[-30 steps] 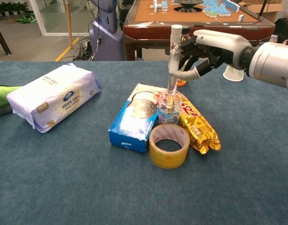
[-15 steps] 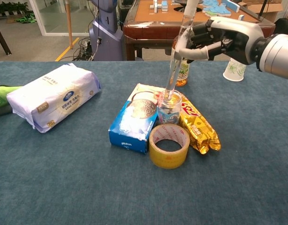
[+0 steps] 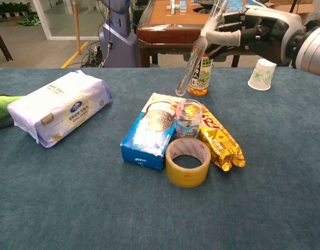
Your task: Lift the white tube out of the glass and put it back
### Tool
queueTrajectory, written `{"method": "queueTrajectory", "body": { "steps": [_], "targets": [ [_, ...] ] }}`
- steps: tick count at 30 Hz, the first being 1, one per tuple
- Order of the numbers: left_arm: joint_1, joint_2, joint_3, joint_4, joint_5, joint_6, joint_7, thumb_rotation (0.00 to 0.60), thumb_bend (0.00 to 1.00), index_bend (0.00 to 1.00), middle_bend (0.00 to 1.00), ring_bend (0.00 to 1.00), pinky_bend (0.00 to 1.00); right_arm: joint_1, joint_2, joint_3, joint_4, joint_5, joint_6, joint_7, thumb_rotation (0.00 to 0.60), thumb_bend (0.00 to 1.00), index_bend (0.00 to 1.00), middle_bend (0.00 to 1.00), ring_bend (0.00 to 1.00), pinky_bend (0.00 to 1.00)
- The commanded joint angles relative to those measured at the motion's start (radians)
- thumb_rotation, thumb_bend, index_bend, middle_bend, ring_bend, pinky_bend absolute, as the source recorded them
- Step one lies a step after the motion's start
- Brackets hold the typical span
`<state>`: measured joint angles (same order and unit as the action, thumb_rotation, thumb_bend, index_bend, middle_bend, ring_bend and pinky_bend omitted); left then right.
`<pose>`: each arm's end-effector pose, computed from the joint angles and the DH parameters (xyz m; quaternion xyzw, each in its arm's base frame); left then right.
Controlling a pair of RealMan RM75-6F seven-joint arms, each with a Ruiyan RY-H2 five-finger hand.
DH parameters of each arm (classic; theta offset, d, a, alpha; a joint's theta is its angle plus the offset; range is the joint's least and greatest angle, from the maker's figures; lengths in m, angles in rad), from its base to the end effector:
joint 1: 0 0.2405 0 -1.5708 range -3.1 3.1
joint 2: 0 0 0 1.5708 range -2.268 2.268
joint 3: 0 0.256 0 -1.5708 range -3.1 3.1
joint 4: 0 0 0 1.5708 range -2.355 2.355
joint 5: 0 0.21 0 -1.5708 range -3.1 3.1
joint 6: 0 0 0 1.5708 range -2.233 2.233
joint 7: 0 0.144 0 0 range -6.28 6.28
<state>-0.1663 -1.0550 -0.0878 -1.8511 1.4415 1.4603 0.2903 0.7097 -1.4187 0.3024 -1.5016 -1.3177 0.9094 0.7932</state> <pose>-0.2562 0.2061 0.1630 -0.6215 -0.3385 -0.3737 0.5996 -0.1316 -0.3676 0.0400 0.4958 -0.6374 0.5701 0.1514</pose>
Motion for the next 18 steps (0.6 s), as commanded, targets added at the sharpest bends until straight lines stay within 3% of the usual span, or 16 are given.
{"method": "queueTrajectory", "body": {
  "steps": [1, 5, 18],
  "targets": [
    [0.001, 0.002, 0.001, -0.001, 0.0, 0.001, 0.0, 0.6, 0.21, 0.11, 0.2, 0.24, 0.19, -0.001, 0.009, 0.013, -0.01, -0.001, -0.012, 0.068, 0.6, 0.51, 0.64, 0.48, 0.4, 0.31],
    [0.0, 0.002, 0.0, -0.001, -0.001, 0.0, 0.0, 0.6, 0.21, 0.11, 0.2, 0.24, 0.19, 0.003, 0.027, 0.016, -0.011, -0.009, -0.032, 0.118, 0.6, 0.51, 0.64, 0.48, 0.4, 0.31],
    [-0.009, -0.003, -0.001, 0.001, -0.004, -0.011, 0.003, 0.6, 0.21, 0.11, 0.2, 0.24, 0.19, 0.012, 0.05, 0.006, -0.018, -0.005, -0.021, -0.003, 0.6, 0.51, 0.64, 0.48, 0.4, 0.31]
  ]
}}
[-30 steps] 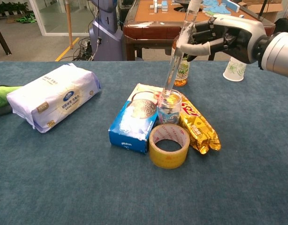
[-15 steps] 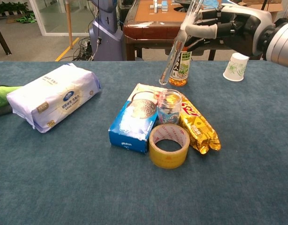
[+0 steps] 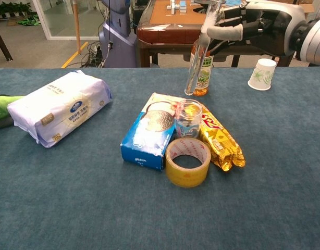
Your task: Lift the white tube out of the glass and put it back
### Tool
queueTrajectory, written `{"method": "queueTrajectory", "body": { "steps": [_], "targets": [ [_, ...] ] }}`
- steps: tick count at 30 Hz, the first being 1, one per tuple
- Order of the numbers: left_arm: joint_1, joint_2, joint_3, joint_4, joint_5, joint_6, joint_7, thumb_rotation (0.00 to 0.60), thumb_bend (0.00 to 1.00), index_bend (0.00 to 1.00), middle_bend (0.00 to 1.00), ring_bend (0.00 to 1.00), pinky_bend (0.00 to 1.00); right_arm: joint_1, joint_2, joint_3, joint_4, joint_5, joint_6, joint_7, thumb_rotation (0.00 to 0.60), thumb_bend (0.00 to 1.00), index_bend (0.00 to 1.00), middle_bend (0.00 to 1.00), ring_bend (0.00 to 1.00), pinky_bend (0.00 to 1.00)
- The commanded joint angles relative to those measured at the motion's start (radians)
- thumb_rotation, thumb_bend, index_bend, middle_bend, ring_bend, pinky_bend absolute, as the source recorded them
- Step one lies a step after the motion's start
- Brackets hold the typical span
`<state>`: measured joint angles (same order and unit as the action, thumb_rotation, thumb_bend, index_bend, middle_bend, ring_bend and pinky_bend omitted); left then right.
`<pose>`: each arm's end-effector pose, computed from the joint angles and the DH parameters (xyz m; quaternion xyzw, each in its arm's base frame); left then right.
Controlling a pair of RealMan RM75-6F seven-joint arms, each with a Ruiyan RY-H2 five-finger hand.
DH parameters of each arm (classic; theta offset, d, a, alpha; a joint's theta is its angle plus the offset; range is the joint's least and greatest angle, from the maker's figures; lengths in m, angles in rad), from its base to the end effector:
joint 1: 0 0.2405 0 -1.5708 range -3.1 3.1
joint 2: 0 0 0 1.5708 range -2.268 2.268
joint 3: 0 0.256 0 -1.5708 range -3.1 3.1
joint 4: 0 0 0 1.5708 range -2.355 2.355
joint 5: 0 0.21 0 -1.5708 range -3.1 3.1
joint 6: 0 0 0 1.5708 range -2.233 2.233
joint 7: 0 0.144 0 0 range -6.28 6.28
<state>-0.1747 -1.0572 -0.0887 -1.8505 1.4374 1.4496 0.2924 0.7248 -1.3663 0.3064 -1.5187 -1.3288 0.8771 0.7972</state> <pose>-0.2552 0.2085 0.1612 -0.6247 -0.3393 -0.3728 0.5964 -0.1292 -0.3723 0.0525 0.5153 -0.6291 0.5607 0.1561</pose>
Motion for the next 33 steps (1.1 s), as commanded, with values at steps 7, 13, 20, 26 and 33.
{"method": "queueTrajectory", "body": {
  "steps": [7, 13, 20, 26, 33],
  "targets": [
    [-0.003, -0.002, -0.001, -0.001, -0.004, -0.001, 0.005, 0.6, 0.21, 0.11, 0.2, 0.24, 0.19, 0.0, 0.016, -0.006, -0.005, 0.014, 0.001, -0.067, 0.6, 0.51, 0.64, 0.48, 0.4, 0.31],
    [-0.004, -0.005, -0.001, 0.003, -0.005, -0.004, 0.004, 0.6, 0.21, 0.11, 0.2, 0.24, 0.19, 0.0, 0.029, -0.018, -0.008, 0.014, 0.015, -0.164, 0.6, 0.51, 0.64, 0.48, 0.4, 0.31],
    [-0.004, -0.005, 0.001, 0.0, -0.003, -0.003, 0.007, 0.6, 0.21, 0.11, 0.2, 0.24, 0.19, -0.017, 0.006, -0.017, -0.003, 0.022, 0.058, -0.176, 0.6, 0.51, 0.64, 0.48, 0.4, 0.31],
    [-0.005, -0.005, 0.002, -0.002, -0.005, -0.004, 0.011, 0.6, 0.21, 0.11, 0.2, 0.24, 0.19, -0.028, 0.003, -0.017, 0.001, 0.019, 0.062, -0.126, 0.6, 0.51, 0.64, 0.48, 0.4, 0.31],
    [-0.006, -0.008, 0.004, -0.003, -0.005, -0.006, 0.015, 0.6, 0.21, 0.11, 0.2, 0.24, 0.19, -0.047, -0.008, -0.016, 0.012, 0.008, 0.088, -0.068, 0.6, 0.51, 0.64, 0.5, 0.43, 0.31]
  ]
}}
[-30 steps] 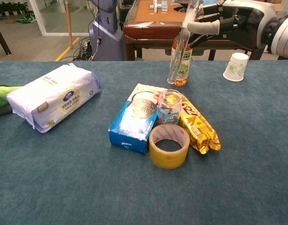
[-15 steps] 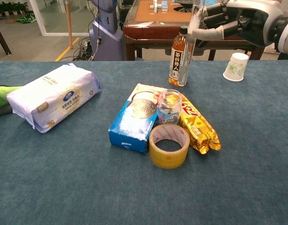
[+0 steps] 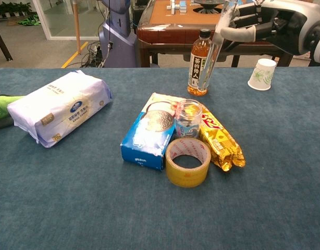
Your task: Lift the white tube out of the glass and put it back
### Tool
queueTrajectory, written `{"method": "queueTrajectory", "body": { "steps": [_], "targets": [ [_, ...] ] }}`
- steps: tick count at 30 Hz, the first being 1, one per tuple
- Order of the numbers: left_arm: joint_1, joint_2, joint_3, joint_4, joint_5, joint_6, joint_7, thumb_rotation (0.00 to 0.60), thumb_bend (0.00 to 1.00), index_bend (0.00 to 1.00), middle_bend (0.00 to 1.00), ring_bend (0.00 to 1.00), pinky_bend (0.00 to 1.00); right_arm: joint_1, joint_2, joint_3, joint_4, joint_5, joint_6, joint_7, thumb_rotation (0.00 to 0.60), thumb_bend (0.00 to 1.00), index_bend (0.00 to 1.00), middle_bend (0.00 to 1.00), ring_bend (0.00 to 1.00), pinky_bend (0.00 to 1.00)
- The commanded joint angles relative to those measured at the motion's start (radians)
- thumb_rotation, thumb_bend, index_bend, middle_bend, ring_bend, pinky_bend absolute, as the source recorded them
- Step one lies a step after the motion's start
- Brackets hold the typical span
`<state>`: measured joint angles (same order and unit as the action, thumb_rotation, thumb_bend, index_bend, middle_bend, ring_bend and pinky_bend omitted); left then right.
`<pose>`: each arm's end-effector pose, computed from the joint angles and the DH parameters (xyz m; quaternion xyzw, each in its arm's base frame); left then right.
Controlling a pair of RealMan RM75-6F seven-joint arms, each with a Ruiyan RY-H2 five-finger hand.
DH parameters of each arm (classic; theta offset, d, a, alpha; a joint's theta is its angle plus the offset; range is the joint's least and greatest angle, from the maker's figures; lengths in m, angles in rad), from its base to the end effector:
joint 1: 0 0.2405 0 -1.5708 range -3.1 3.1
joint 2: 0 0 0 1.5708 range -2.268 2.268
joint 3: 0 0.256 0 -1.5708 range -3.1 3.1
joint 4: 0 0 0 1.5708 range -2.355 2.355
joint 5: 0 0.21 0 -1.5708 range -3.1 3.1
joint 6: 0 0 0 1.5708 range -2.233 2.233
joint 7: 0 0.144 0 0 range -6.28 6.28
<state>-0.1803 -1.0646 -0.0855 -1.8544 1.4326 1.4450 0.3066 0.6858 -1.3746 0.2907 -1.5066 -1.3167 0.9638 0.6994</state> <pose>-0.2538 0.2091 0.1578 -0.6273 -0.3400 -0.3702 0.5948 -0.1459 -0.3684 0.0599 0.5180 -0.5979 0.5766 0.2042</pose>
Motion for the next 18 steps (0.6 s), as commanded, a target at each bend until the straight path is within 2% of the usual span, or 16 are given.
{"method": "queueTrajectory", "body": {
  "steps": [1, 6, 10, 18],
  "targets": [
    [-0.001, 0.0, 0.001, 0.001, -0.001, -0.002, 0.001, 0.6, 0.21, 0.11, 0.2, 0.24, 0.19, -0.011, 0.006, -0.002, -0.003, -0.004, -0.005, 0.05, 0.6, 0.51, 0.64, 0.51, 0.43, 0.31],
    [-0.003, -0.002, 0.0, -0.001, -0.002, -0.005, 0.005, 0.6, 0.21, 0.11, 0.2, 0.24, 0.19, -0.023, 0.04, -0.003, -0.017, -0.006, -0.036, 0.147, 0.6, 0.51, 0.64, 0.51, 0.43, 0.31],
    [-0.008, -0.007, -0.002, 0.001, -0.002, -0.008, 0.007, 0.6, 0.21, 0.11, 0.2, 0.24, 0.19, -0.028, 0.056, -0.012, -0.008, -0.016, -0.047, 0.163, 0.6, 0.51, 0.64, 0.51, 0.43, 0.31],
    [-0.012, -0.011, -0.002, 0.005, -0.004, -0.012, 0.01, 0.6, 0.21, 0.11, 0.2, 0.24, 0.19, -0.031, 0.072, -0.044, 0.03, -0.011, -0.03, -0.062, 0.6, 0.52, 0.65, 0.51, 0.43, 0.31]
  ]
}}
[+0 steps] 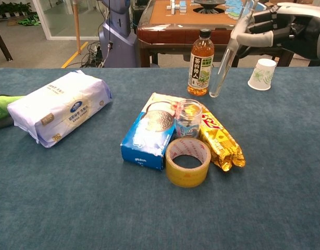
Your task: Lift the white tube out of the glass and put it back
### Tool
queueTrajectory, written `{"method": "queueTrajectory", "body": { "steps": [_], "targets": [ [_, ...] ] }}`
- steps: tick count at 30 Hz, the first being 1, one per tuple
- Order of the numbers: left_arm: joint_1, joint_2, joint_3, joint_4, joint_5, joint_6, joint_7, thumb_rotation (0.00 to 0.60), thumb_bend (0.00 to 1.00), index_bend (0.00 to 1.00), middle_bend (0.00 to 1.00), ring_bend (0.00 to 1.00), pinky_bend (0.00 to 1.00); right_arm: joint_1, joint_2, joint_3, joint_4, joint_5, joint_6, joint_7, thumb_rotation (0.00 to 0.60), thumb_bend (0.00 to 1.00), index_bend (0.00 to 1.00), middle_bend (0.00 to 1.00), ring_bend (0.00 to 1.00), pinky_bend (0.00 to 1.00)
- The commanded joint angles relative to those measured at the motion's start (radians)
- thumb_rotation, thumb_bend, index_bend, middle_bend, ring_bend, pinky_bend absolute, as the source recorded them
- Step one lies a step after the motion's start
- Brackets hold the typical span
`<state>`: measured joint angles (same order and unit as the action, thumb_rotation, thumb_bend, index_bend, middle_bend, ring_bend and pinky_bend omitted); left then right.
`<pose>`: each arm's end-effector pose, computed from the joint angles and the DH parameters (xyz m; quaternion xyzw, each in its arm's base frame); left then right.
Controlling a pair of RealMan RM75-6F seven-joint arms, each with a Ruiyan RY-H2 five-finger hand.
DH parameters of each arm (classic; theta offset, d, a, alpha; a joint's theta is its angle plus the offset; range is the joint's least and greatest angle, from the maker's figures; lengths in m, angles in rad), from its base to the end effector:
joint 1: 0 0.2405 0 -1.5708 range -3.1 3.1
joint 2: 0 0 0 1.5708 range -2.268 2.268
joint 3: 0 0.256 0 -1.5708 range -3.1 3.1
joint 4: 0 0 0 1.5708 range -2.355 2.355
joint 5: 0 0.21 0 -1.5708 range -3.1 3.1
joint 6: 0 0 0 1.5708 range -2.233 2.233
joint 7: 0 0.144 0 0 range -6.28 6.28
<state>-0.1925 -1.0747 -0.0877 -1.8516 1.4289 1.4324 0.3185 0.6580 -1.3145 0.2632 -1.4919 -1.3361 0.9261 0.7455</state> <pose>-0.2516 0.2125 0.1537 -0.6324 -0.3383 -0.3691 0.5911 -0.1724 -0.3664 0.0721 0.5237 -0.6094 0.5507 0.2260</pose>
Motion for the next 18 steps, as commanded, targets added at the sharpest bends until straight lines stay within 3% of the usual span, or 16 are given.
{"method": "queueTrajectory", "body": {
  "steps": [1, 6, 15, 18],
  "targets": [
    [0.001, -0.001, 0.0, 0.003, 0.0, 0.001, -0.003, 0.6, 0.21, 0.11, 0.2, 0.24, 0.19, -0.004, 0.018, -0.019, 0.014, 0.011, 0.006, -0.126, 0.6, 0.52, 0.65, 0.51, 0.43, 0.31],
    [0.001, -0.004, 0.0, 0.011, -0.001, 0.003, -0.01, 0.6, 0.21, 0.11, 0.2, 0.24, 0.19, -0.014, 0.039, -0.025, -0.003, 0.033, 0.014, -0.21, 0.6, 0.52, 0.65, 0.51, 0.43, 0.31],
    [-0.001, -0.006, 0.001, 0.014, 0.004, 0.002, -0.012, 0.6, 0.21, 0.11, 0.2, 0.24, 0.19, -0.019, 0.085, -0.027, -0.108, -0.017, -0.027, -0.048, 0.6, 0.52, 0.65, 0.51, 0.43, 0.31],
    [-0.002, -0.004, 0.0, 0.01, 0.006, 0.004, -0.012, 0.6, 0.21, 0.11, 0.2, 0.24, 0.19, -0.022, 0.093, -0.034, -0.089, -0.037, -0.011, -0.075, 0.6, 0.52, 0.65, 0.51, 0.43, 0.31]
  ]
}}
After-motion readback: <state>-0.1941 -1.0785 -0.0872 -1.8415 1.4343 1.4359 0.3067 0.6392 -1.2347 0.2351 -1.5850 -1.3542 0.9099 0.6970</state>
